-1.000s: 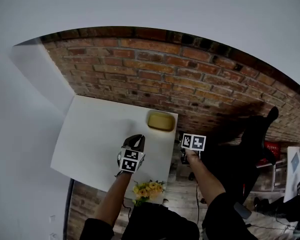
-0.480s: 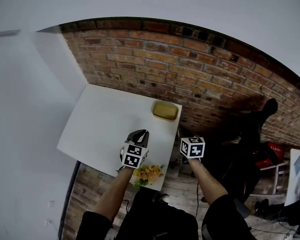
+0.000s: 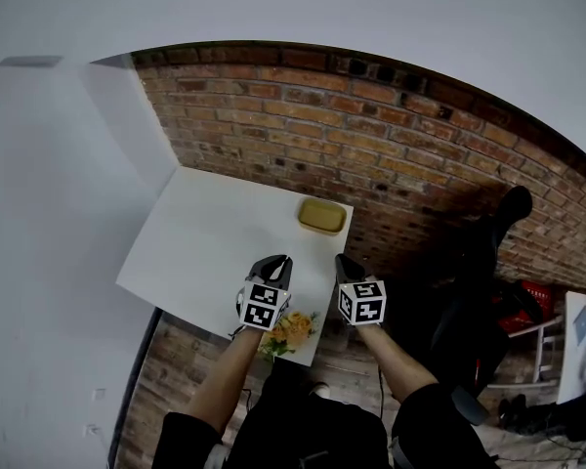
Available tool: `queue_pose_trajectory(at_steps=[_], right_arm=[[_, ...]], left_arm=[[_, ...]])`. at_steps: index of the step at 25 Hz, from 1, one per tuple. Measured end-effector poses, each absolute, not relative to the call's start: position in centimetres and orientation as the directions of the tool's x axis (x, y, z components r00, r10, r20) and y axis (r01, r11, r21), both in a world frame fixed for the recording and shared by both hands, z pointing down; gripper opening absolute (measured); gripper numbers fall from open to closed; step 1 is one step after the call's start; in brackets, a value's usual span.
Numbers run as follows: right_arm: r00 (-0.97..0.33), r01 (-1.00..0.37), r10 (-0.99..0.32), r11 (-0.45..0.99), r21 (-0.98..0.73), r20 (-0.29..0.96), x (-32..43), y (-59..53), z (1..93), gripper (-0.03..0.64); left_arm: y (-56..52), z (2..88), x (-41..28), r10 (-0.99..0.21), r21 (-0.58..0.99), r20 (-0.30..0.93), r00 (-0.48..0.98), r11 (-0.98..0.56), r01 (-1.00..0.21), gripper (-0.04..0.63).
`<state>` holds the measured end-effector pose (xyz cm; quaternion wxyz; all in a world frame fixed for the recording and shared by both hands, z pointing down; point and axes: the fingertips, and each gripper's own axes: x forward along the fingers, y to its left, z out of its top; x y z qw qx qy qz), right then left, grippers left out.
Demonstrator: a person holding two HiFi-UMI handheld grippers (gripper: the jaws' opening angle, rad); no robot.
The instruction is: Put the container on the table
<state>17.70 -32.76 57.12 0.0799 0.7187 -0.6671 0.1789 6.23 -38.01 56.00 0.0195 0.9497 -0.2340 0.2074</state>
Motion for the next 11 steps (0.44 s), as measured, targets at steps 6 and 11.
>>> queue_pose_trajectory(at_steps=[6,11], right_arm=[[0.046,-0.992,-0.933,-0.086,-0.098,0.356,16.8,-31.3,57.2,0.023],[0.049,-0.992,-0.934,-0.086,-0.089,0.353,16.7,-30.8,56.9,0.023]], left_arm=[[-36.5,56.3,6.1,-0.433,-0.055,0.404,0.806,-0.891,-0.451,0.034],[-36.0,55.8,6.0,-0.434,-0.060,0.400,0.807,-0.891,-0.449,0.034]])
